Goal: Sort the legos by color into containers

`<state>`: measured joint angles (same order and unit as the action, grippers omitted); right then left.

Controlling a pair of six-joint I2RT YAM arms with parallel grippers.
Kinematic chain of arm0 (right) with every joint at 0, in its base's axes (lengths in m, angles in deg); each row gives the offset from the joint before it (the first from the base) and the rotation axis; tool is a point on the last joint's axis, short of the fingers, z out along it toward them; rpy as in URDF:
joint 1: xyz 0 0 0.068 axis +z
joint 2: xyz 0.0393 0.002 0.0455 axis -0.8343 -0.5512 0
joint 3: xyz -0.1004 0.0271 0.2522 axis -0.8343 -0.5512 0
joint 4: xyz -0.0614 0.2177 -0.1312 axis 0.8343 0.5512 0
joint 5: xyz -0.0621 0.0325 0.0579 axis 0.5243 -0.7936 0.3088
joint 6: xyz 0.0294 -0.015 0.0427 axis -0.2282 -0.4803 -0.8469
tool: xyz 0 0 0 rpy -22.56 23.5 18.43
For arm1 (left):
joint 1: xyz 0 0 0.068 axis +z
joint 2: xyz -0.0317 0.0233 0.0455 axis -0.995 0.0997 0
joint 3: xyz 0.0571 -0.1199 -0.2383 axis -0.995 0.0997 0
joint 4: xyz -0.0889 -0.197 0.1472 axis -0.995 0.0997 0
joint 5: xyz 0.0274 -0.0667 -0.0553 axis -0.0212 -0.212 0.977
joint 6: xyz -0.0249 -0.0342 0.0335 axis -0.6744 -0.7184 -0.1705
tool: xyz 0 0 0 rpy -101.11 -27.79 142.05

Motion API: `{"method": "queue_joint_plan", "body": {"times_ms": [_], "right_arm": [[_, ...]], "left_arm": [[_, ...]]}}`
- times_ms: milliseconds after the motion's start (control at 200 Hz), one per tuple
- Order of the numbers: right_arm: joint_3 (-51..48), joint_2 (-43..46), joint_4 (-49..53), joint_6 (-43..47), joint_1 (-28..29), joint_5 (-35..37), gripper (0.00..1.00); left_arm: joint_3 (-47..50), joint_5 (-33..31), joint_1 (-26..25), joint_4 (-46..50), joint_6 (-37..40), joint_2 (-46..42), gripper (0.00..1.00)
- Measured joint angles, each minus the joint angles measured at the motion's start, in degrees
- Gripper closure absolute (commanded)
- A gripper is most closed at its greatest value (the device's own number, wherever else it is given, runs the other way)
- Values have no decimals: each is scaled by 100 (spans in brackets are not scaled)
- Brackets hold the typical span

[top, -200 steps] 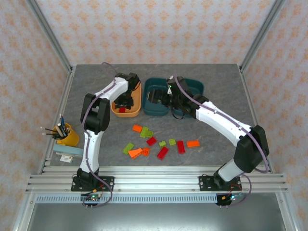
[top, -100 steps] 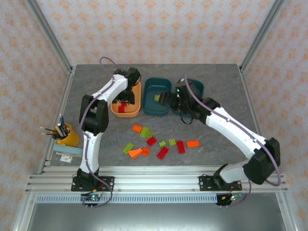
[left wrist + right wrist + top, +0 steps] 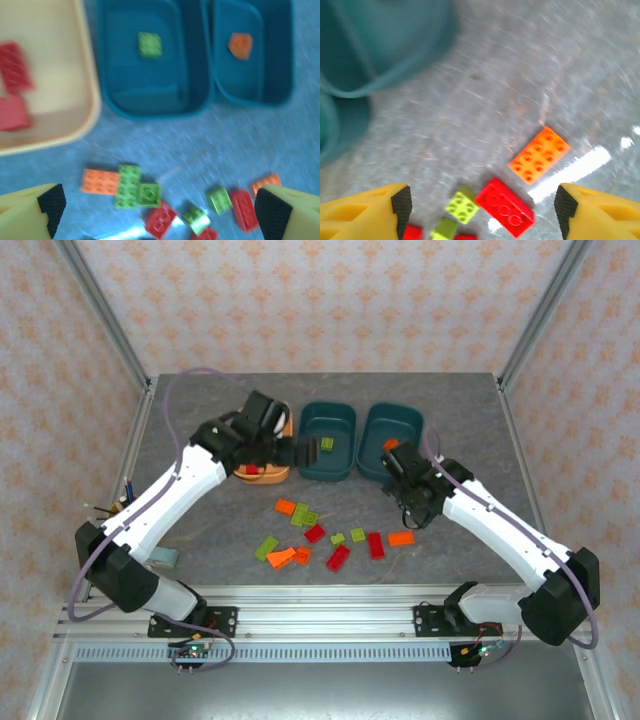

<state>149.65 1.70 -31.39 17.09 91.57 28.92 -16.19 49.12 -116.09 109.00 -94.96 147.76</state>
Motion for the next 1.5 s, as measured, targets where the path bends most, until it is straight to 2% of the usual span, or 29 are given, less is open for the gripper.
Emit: {"method": "queue_joint_plan", "body": {"times_ms": [205,400,751,1151,1501], "right_arm": [[-1220,210,-323,-1126,-184,-564,32],[-2100,437,-1104,-1904,-400,-940,35],[-2400,149,-2188,-2404,-444,-1285,41],[-2393,-426,-2376,-2472,-975,-1768,44],[-2352,-632,-2339,-2474,-1054,-1978,51]], "left_arm": [[1384,446,-645,-518,-264,-586,1],[1714,492,-990,-752,-542,-929,1],[1797,535,-1182,-1082,-638,-1082,1],[2002,638,-1283,-1414,-737,-1292,2],[2004,636,-1322,-1460,-741,-1292,2]]}}
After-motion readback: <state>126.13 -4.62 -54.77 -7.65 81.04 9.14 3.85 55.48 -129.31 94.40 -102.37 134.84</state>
